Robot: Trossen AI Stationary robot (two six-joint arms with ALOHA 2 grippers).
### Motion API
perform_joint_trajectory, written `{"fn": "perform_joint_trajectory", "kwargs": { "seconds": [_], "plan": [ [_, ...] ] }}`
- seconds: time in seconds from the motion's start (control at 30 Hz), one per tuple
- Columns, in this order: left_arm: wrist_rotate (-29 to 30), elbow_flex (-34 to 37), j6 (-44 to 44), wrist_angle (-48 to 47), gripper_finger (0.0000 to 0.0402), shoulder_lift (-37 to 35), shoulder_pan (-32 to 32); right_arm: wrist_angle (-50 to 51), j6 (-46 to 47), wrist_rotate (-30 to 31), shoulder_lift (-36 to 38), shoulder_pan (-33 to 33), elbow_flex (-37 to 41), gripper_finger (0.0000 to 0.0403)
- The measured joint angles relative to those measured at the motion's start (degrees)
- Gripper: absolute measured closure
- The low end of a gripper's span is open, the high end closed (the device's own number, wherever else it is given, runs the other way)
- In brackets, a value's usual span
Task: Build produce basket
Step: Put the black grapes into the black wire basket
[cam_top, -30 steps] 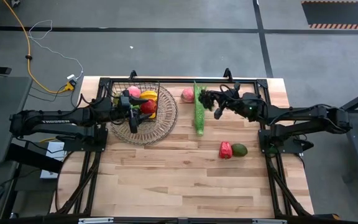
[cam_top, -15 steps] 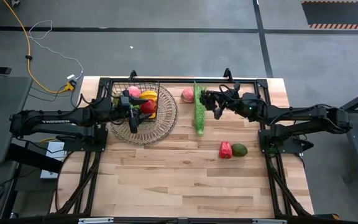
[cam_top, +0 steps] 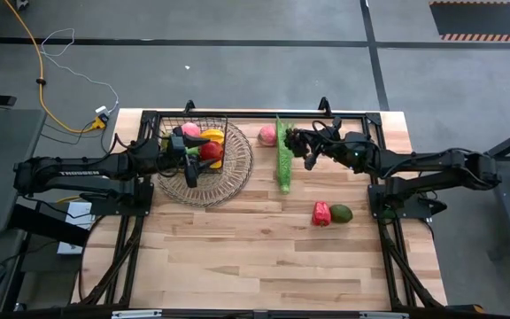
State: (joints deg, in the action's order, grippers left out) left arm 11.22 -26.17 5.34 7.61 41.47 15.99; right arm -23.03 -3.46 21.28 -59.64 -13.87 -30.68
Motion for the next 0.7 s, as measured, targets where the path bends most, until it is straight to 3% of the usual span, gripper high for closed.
{"fn": "perform_joint_trajectory", "kwargs": {
  "seconds": [0.2,0.47,0.7],
  "plan": [
    [2.7,0.0,0.0,0.0,0.0067,0.0,0.0,-6.6,0.0,-0.4,-6.1,0.0,0.0,0.0402],
    [9.6,0.0,-0.1,1.8,0.0067,0.0,0.0,-29.4,-0.7,-5.5,-18.4,-0.6,-0.5,0.0402],
    [8.2,0.0,-2.1,3.3,0.0067,0.0,0.0,-28.4,0.1,-13.0,-29.4,-2.7,-11.7,0.0402]
  ]
}}
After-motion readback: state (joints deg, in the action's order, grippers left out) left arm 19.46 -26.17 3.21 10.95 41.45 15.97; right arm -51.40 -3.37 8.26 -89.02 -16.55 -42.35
